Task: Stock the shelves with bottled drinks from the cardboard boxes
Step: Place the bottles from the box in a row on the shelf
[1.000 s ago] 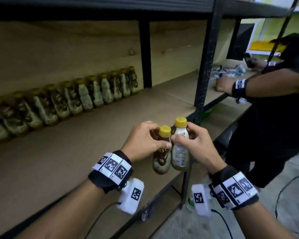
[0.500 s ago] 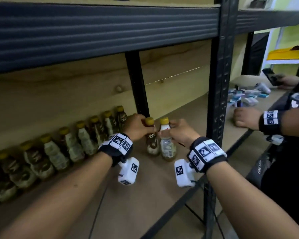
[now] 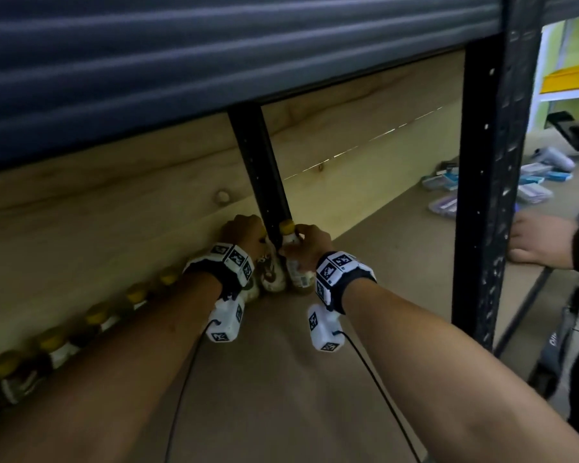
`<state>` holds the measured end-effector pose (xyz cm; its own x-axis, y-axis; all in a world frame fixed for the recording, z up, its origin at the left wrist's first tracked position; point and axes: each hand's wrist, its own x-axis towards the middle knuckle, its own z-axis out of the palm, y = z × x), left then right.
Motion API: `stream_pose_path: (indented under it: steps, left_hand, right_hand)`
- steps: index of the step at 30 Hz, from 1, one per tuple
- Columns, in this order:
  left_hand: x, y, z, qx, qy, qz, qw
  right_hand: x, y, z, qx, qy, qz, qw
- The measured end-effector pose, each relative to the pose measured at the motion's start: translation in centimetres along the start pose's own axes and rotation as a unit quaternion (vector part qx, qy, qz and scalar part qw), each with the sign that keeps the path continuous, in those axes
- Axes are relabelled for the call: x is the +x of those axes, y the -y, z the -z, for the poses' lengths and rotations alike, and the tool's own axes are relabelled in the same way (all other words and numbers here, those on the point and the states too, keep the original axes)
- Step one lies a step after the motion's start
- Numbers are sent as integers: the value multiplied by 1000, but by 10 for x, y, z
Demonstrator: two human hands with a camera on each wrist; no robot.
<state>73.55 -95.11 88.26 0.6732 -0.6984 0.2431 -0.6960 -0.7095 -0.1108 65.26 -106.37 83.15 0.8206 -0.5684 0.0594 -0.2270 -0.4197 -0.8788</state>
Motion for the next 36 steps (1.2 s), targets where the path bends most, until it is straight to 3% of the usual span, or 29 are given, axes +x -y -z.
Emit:
stream_pose_path:
  steps: [4,7,17,22,25,28,31,36]
  left_hand:
    - [10,8,1,138,19,-17,990]
    - [15,14,2,164,19,-21,986]
    - [-1,10,1,87,3,31,996]
    - [-32,-8,20,25,-69,1,997]
    - [-81,-12,32,-145,-89,-6,985]
    - [-151,-3,30,-284,-25,0,959]
    - [-231,23,18,-283,43,-11,958]
    - [-368,73,15,-207,149,-12,967]
  right_hand:
    - [26,6,-16,17,10,-4,1000]
    - [40,4,-29,41,-8,3,999]
    - [30,-13,-33,37,-51,29,998]
    - [-10,-7,-13,29,8,24,999]
    - [-49,1,-10,11,49,27,998]
    - [-107,10,-9,-49,88,39,994]
    - [-178,21,-20,-75,125,72,987]
    - [-308,28,-70,-60,241,52,967]
